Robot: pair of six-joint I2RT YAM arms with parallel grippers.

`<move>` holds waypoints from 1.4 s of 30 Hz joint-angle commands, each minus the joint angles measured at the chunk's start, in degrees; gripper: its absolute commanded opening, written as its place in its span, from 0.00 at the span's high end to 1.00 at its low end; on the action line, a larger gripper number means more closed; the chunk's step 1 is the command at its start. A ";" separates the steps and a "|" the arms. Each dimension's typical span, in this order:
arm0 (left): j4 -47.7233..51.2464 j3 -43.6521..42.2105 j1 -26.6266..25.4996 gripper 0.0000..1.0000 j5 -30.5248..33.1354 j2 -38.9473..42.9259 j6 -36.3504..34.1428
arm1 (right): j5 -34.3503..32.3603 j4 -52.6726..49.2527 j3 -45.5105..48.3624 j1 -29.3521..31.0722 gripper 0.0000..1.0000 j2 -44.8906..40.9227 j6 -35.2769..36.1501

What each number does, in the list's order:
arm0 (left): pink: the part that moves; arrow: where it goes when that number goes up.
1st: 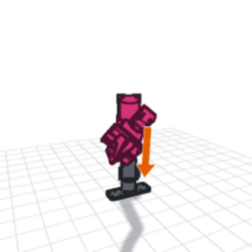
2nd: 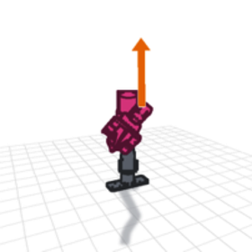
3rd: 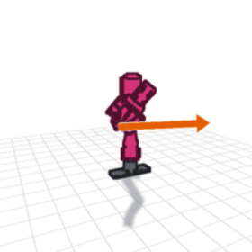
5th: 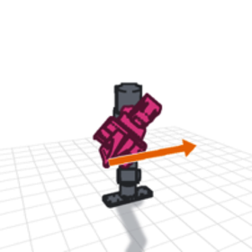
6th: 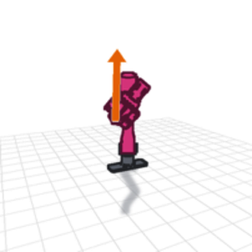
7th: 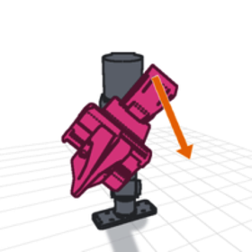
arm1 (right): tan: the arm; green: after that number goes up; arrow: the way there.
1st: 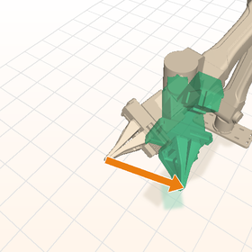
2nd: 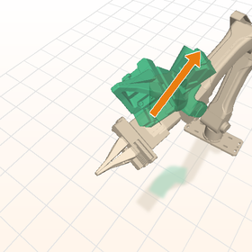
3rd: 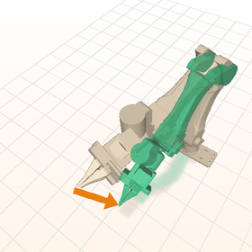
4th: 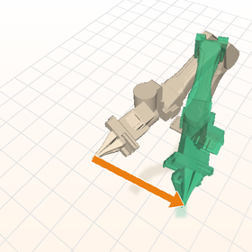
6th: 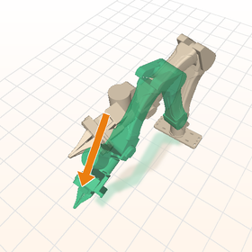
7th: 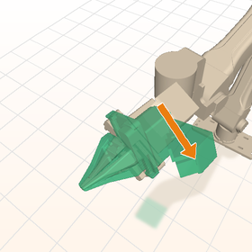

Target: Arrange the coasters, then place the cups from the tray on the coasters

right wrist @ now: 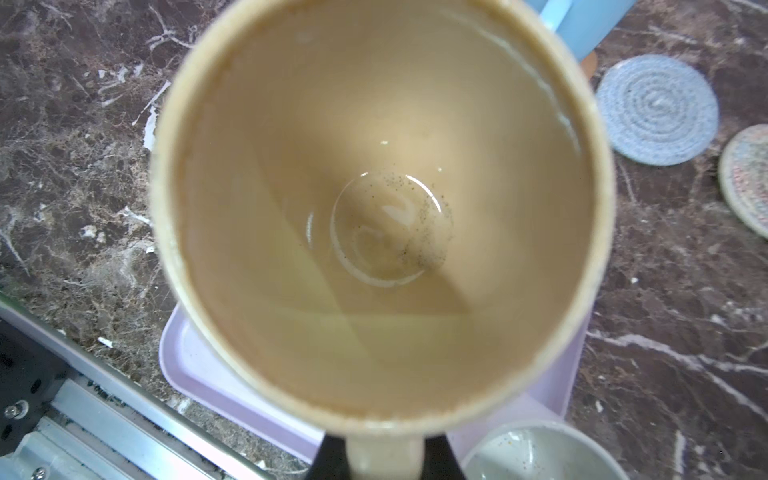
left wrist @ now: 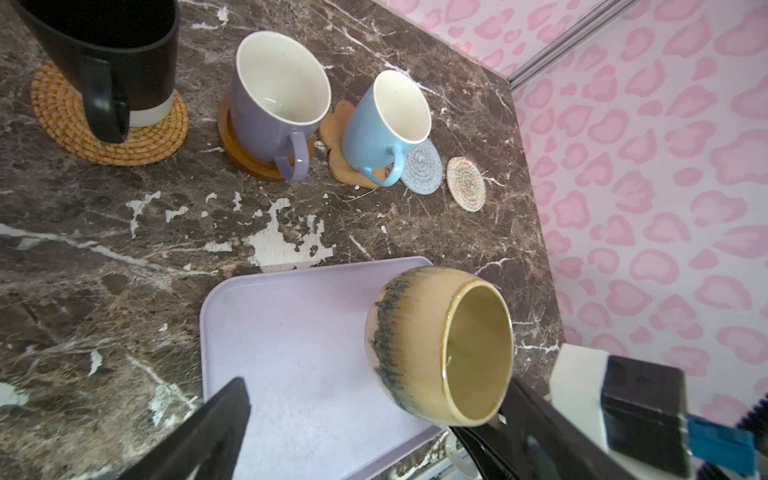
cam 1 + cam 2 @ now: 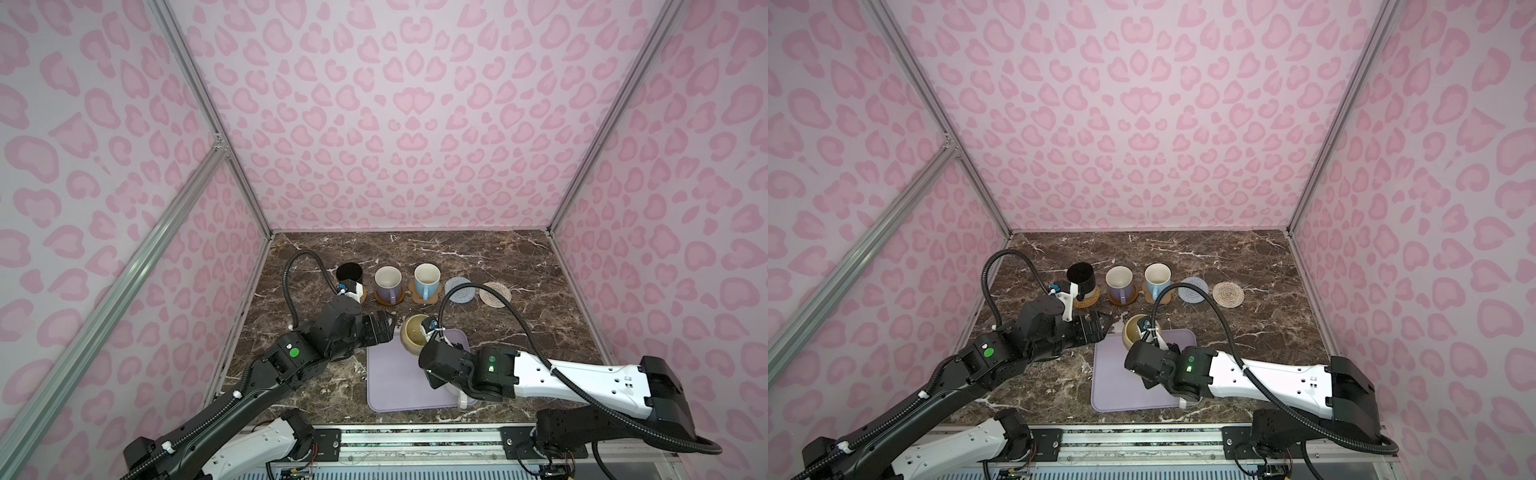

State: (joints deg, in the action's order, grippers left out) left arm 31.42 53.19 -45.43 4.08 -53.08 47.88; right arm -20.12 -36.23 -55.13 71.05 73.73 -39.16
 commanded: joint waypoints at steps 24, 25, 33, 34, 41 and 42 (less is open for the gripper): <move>-10.59 17.93 -0.80 0.02 -6.59 -21.79 -5.11 | 7.73 3.72 2.31 -34.18 1.00 -9.13 13.50; -10.59 18.99 -0.75 0.02 -6.87 -23.12 -5.29 | 8.59 4.28 2.26 -35.60 1.00 -8.53 13.82; -10.29 25.77 -0.72 0.03 -7.34 -30.99 -6.35 | 12.41 7.75 0.50 -42.68 1.00 -0.70 15.87; -9.86 26.72 -0.64 0.03 -7.31 -32.14 -6.37 | 12.79 8.30 0.13 -43.20 1.00 0.51 16.17; -10.06 30.75 0.75 0.02 -8.80 -37.56 -5.96 | 14.56 7.48 -6.59 -45.71 1.00 11.88 17.86; -9.91 31.34 0.88 0.02 -8.93 -38.21 -5.96 | 14.56 7.68 -7.32 -45.80 1.00 13.22 18.05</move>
State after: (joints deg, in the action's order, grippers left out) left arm 22.63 82.81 -45.01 -4.05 -90.06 42.00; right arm -5.54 -31.99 -60.84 25.56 84.73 -22.46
